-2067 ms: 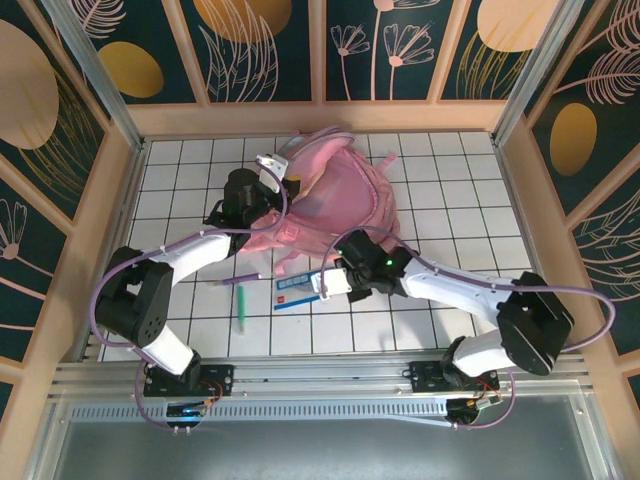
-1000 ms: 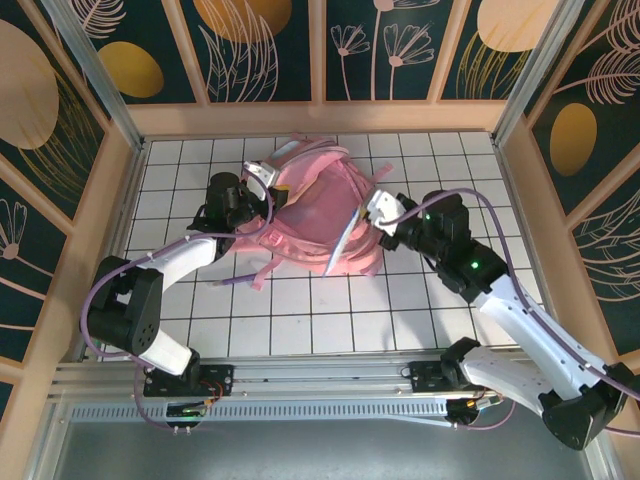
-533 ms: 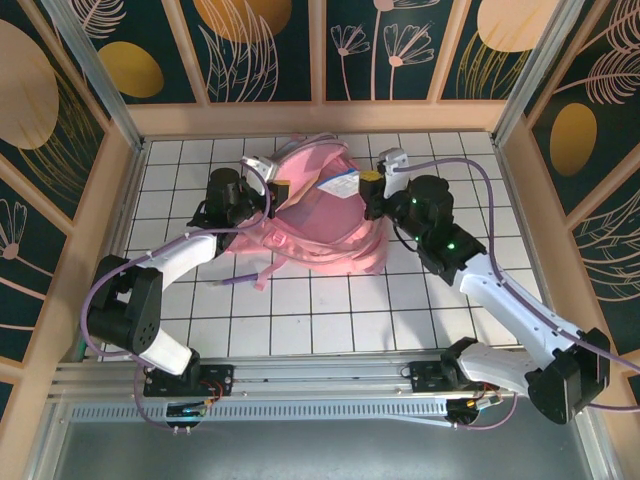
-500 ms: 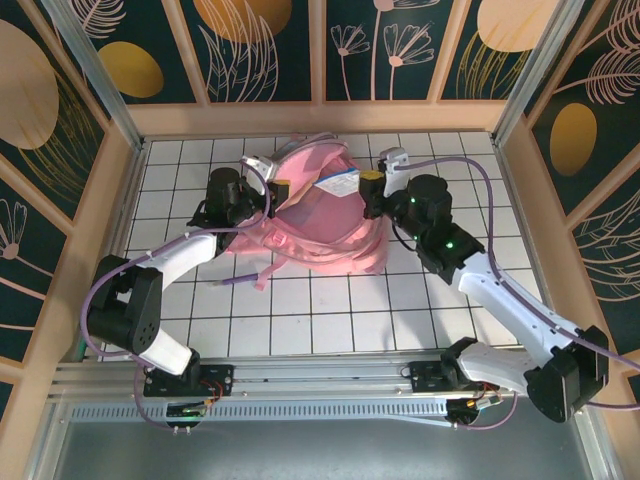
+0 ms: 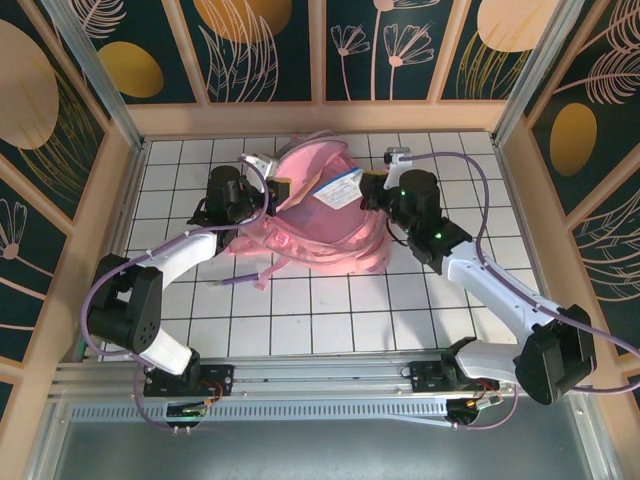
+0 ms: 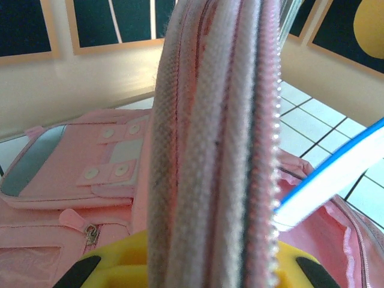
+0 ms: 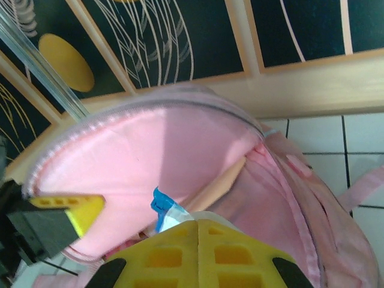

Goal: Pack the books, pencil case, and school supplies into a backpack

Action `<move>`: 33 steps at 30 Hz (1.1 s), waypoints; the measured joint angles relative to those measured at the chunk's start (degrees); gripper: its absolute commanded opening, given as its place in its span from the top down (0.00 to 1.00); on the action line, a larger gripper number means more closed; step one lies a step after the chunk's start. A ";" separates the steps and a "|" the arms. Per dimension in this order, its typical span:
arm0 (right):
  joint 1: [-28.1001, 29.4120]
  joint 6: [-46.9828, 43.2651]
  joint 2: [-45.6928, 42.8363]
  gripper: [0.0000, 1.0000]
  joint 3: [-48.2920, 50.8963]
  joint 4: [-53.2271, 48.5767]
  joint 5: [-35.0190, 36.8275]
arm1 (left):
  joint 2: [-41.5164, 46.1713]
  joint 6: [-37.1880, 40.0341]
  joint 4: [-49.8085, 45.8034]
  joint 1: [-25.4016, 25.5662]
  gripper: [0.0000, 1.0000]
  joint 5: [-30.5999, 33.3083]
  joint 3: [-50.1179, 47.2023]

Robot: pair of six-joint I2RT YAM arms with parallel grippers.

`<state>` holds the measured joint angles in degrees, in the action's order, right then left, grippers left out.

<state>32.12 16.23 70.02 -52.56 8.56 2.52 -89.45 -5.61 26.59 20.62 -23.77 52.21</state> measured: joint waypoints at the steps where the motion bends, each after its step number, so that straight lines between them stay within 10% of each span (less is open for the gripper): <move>1: 0.00 -0.66 0.00 1.00 0.94 0.09 0.70 | 0.00 -0.09 -0.09 0.00 1.00 0.00 0.17; 21: 9.70 -30.47 18.27 1.00 1.55 19.65 39.89 | -2.25 -9.49 0.83 0.00 1.00 -0.74 1.99; 33: 5.16 -43.10 19.45 1.00 -7.41 27.58 36.37 | -2.58 -10.19 -0.02 0.00 1.00 -1.16 3.17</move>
<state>37.28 -26.87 89.47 -59.96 36.14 38.89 -92.03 -15.79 26.57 20.62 -24.93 55.37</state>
